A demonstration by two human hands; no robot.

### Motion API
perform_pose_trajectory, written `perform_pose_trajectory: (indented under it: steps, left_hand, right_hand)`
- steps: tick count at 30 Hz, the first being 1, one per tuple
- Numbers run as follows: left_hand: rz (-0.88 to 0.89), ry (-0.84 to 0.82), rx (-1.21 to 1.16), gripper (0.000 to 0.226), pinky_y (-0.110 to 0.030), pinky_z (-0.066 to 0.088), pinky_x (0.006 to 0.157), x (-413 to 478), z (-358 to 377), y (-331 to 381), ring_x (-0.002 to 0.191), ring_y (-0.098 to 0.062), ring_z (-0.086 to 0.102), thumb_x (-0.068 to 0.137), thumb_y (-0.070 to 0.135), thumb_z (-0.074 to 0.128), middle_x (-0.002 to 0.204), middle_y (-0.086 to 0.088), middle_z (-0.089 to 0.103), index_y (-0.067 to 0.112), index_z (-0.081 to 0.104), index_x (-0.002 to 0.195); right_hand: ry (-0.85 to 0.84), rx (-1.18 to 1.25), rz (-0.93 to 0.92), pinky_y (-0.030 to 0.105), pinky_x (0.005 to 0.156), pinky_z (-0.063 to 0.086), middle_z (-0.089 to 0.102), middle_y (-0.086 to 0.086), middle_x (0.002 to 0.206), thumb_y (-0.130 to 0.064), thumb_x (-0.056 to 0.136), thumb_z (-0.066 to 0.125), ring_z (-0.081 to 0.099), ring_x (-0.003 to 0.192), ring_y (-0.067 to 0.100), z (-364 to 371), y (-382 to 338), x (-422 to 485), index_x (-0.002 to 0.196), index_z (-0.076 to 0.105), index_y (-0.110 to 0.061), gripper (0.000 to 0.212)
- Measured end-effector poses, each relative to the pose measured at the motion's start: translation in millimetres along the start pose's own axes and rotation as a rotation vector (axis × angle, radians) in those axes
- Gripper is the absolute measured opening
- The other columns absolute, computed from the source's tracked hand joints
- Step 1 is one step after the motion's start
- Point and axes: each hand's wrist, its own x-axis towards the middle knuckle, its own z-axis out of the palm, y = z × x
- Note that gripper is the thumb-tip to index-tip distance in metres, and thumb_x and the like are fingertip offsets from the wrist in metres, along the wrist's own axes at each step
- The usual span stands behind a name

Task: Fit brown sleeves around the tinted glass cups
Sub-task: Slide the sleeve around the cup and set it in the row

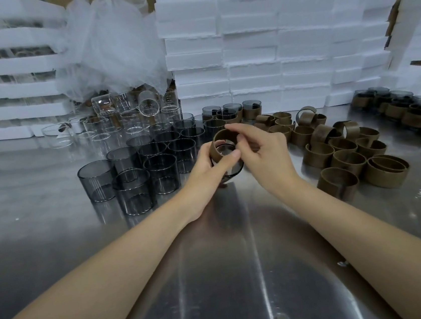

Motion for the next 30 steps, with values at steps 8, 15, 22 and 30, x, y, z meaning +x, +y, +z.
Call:
perform_pose_trajectory:
  steps: [8, 15, 22, 30]
  left_hand:
    - [-0.008, -0.006, -0.117, 0.044, -0.038, 0.043, 0.106, 2.0, -5.2, -2.6, 0.119, -0.020, 0.060, 0.076, 0.031, 0.062, 0.114, -0.002, 0.066, 0.022, 0.055, 0.119]
    - [-0.011, 0.043, -0.131, 0.043, -0.050, 0.043, 0.105, 2.6, -5.4, 0.1, 0.113, -0.024, 0.060, 0.076, 0.024, 0.054, 0.120, -0.014, 0.064, 0.019, 0.057, 0.118]
    - [-0.075, 0.059, -0.199, 0.062, -0.053, 0.037, 0.111, 5.1, -8.2, -1.0, 0.121, -0.036, 0.057, 0.068, 0.016, 0.052, 0.126, -0.024, 0.061, 0.004, 0.052, 0.129]
    - [-0.100, -0.013, -0.156, 0.069, -0.043, 0.041, 0.098, 6.8, -12.0, -1.6, 0.106, -0.027, 0.054, 0.059, 0.012, 0.056, 0.111, -0.014, 0.057, 0.002, 0.048, 0.128]
  right_hand:
    - [-0.015, -0.080, -0.106, 0.001, 0.061, 0.036, 0.055, -0.025, 0.073, 0.006, 0.089, 0.053, 0.055, 0.061, -0.014, -1.8, -5.8, -0.9, 0.118, 0.068, -0.003, 0.034]
    - [-0.041, -0.041, -0.021, 0.004, 0.061, 0.042, 0.067, -0.017, 0.080, -0.001, 0.091, 0.055, 0.061, 0.064, -0.009, -0.8, -13.0, 1.4, 0.120, 0.069, -0.012, 0.033]
    - [-0.224, -0.074, 0.150, 0.012, 0.058, 0.043, 0.070, -0.017, 0.073, -0.007, 0.089, 0.047, 0.054, 0.059, 0.006, 3.6, -16.9, 7.0, 0.129, 0.061, -0.033, 0.050]
    - [-0.309, -0.099, 0.093, 0.011, 0.049, 0.031, 0.051, -0.025, 0.047, 0.001, 0.086, 0.043, 0.037, 0.046, 0.004, -3.3, -11.0, 7.7, 0.134, 0.057, -0.028, 0.058]
